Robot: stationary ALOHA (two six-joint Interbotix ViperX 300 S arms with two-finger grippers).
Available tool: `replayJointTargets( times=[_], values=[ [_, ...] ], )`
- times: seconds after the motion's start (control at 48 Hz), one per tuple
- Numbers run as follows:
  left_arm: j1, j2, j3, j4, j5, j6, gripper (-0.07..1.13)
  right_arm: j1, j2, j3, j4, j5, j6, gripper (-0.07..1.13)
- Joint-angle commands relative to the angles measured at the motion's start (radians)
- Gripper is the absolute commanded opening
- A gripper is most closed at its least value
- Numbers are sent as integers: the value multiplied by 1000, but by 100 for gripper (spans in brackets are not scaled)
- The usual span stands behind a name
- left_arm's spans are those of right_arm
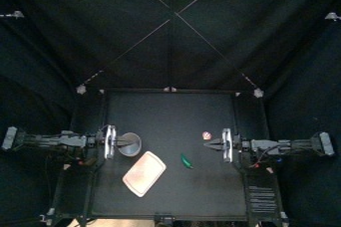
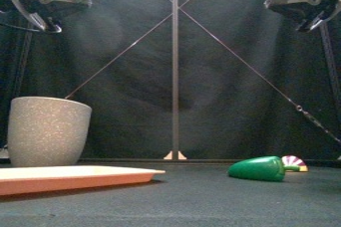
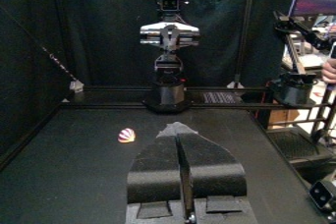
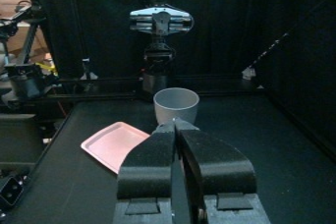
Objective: Pick the onion then place it in the grey bowl
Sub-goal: Pick the onion
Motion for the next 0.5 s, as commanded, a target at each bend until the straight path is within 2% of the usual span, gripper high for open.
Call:
replayJointTargets(
  times=[0.021,0.188,0.292,0.375,0.5],
  values=[
    [-2,8,-28,-35,12,-6,-1,-15,25,-2,3,6,0,2],
    [0,9,-32,-49,20,-3,0,-92,52,-8,20,75,9,6],
    [0,8,-37,-49,20,-3,0,-160,66,-11,20,124,9,16],
    [0,8,-41,-49,20,-5,0,-207,74,-8,23,156,11,34],
    [2,8,-43,-49,20,-6,0,-268,78,-2,43,193,25,80]
  ],
)
